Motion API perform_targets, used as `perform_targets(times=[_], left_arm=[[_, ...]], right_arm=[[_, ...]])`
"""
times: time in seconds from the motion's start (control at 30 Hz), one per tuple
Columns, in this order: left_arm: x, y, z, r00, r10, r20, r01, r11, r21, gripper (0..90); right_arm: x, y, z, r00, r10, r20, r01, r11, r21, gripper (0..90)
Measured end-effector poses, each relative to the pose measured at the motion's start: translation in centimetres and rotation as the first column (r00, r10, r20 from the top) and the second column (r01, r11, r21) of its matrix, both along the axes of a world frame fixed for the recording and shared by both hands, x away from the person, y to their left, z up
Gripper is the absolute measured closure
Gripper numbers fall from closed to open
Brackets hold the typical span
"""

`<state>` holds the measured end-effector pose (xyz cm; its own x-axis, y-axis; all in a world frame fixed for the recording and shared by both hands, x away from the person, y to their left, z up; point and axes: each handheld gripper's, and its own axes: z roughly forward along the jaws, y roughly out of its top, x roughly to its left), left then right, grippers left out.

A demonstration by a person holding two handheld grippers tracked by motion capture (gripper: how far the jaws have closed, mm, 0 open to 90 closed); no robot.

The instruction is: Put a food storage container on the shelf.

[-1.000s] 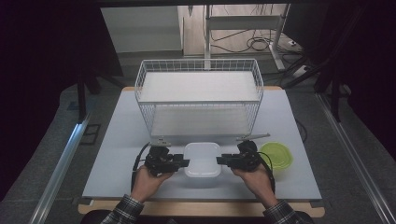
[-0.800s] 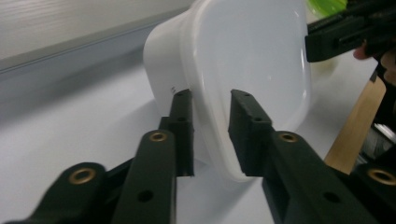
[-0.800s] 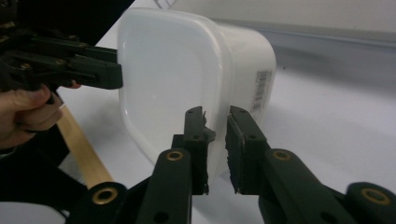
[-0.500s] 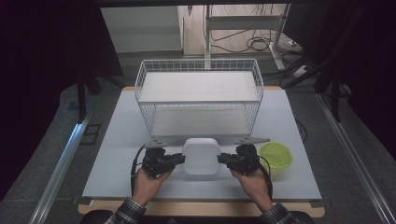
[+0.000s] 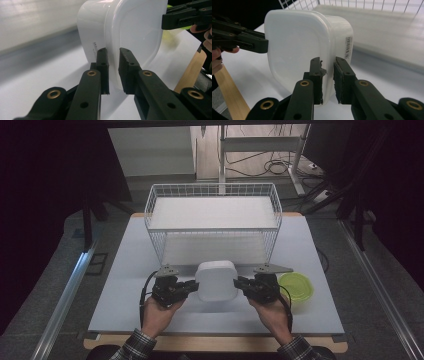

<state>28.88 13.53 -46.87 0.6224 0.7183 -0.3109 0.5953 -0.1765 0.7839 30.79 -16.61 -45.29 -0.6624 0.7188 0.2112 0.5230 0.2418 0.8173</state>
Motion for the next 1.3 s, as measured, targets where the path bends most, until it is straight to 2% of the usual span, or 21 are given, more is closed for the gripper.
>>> perform_targets(times=[0.17,0.53,0.83,1.3], left_arm=[[0.3,0.2,0.9,1.0,0.004,0.009,-0.004,1.0,-0.008,79.2],[1.0,0.6,3.8,0.9972,0.02,0.072,-0.02,0.9998,-0.001,79.2],[1.6,0.8,6.4,0.9921,0.035,0.12,-0.035,0.9994,0.001,79.1],[2.5,1.3,9.5,0.984,0.048,0.172,-0.047,0.9988,-0.01,79.0]], right_arm=[[0.2,0.0,1.3,0.9994,0.012,0.032,-0.012,1.0,0.02,78.2],[1.0,0.4,3.9,0.9969,0.012,0.078,-0.016,0.999,0.04,78.2],[1.6,0.6,6.0,0.9937,0.008,0.112,-0.014,0.998,0.057,78.2],[2.6,1.0,8.9,0.988,0.005,0.154,-0.017,0.997,0.076,78.1]])
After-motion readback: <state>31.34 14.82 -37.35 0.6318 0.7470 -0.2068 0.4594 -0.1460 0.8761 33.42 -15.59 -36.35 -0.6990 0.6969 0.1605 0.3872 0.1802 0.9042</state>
